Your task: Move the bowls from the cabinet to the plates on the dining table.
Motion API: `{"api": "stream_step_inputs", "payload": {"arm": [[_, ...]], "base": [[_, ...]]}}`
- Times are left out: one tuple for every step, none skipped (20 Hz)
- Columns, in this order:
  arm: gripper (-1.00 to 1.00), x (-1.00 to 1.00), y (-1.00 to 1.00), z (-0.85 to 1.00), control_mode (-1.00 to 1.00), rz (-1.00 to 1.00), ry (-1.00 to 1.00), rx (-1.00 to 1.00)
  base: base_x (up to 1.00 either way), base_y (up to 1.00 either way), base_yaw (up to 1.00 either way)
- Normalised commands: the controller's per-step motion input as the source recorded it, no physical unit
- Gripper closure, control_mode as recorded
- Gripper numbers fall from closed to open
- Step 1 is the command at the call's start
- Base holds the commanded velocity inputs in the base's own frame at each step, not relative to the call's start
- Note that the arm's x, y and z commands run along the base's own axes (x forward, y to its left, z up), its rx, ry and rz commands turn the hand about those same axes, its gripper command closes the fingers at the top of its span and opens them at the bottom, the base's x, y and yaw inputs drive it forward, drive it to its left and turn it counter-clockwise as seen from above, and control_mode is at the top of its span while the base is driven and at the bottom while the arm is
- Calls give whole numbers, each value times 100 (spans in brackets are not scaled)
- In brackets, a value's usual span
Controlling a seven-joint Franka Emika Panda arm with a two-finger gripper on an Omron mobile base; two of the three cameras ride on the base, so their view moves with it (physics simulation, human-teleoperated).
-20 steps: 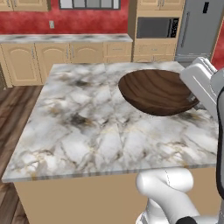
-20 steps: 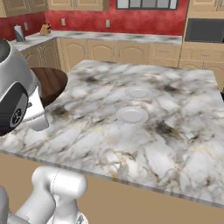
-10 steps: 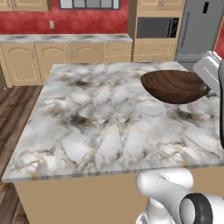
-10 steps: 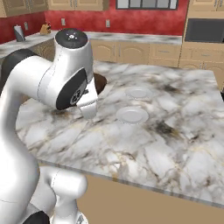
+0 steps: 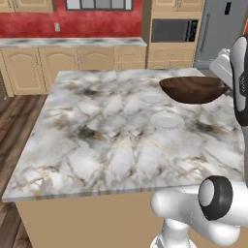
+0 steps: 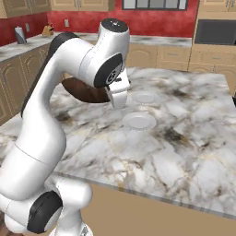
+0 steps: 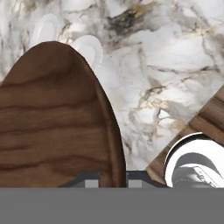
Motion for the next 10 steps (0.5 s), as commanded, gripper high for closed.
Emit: {"api": "stream_step_inputs", "payload": {"arm": [[100,63,0,-20,-100,0,0,0],[100,60,0,-24,-100,0,0,0],[100,55,0,-26,-100,0,-3,0],[100,52,0,-35,-100,0,-6,0],[100,50,0,-44,-100,0,-4,0],[100,46,-8,-56,-100,0,-4,0],[100,38,-10,-66,-100,0,-4,0],[100,32,-13,-73,-100,0,-3,0],[100,32,-14,-84,-100,0,-4,0],[100,32,-16,-88,-100,0,-3,0]], "base": [[0,0,0],[0,0,0],[0,0,0],[0,0,0],[0,0,0],[0,0,0],[0,0,0],[0,0,0],[0,0,0],[0,0,0]]}}
